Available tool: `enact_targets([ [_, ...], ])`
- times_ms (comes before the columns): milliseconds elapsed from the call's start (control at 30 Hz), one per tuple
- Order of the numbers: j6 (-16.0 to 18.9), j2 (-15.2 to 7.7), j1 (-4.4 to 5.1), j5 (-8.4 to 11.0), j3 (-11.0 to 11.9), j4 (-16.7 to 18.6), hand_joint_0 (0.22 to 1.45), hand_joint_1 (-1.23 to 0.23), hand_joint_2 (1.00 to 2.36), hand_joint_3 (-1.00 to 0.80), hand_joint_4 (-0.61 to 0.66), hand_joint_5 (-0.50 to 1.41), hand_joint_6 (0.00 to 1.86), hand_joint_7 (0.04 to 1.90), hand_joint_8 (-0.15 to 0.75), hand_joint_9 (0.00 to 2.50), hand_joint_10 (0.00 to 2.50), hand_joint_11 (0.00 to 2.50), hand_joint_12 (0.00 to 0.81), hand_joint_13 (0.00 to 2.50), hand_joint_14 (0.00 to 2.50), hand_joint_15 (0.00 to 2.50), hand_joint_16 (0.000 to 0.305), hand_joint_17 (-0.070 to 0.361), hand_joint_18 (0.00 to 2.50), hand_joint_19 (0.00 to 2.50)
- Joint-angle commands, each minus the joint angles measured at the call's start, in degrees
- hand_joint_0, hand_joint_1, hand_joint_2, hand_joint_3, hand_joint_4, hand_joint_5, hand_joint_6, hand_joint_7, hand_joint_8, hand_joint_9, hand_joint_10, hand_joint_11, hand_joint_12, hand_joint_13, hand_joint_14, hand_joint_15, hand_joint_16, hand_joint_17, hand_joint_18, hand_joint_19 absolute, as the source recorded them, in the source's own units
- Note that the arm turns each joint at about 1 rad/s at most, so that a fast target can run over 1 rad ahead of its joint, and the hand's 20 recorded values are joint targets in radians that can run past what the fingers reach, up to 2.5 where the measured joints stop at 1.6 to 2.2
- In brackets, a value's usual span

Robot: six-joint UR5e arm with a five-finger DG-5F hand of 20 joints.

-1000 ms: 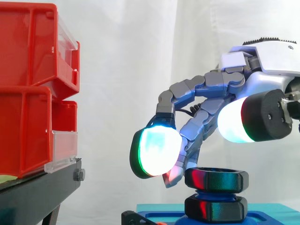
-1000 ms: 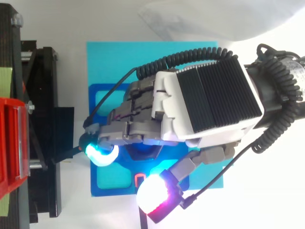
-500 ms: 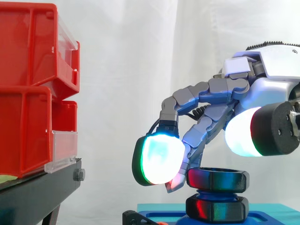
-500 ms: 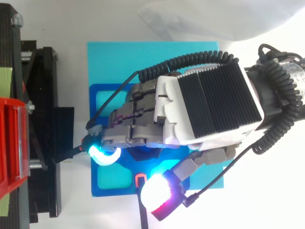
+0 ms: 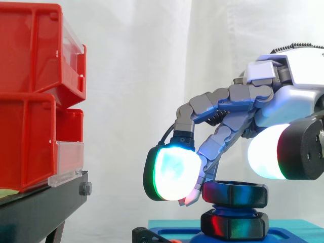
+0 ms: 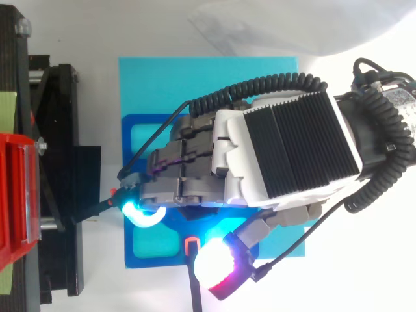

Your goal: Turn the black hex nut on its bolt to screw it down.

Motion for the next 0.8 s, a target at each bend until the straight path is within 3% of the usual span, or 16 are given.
enact_targets([
  [0, -0.71, 0.01, 0.01, -0.51, 0.00, 0.04, 0.55, -0.48, 1.00, -0.50, 0.35, -0.08, 0.50, 1.12, 0.337, 0.74, 0.01, 0.40, 0.354, 0.69, 0.01, 0.26, 0.052, 0.116, 0.69, 0.59],
  [467, -5.72, 0.01, -0.70, -3.58, 0.00, 0.04, 0.55, -0.48, 1.00, -0.50, 0.35, -0.08, 0.51, 1.11, 0.342, 0.76, 0.01, 0.40, 0.359, 0.72, 0.01, 0.26, 0.052, 0.118, 0.72, 0.60],
  [767, -7.48, -0.08, -1.31, -4.55, -0.08, 0.13, 0.55, -0.47, 1.00, -0.50, 0.36, -0.08, 0.51, 1.11, 0.339, 0.77, 0.01, 0.40, 0.357, 0.73, 0.01, 0.27, 0.052, 0.117, 0.72, 0.60],
])
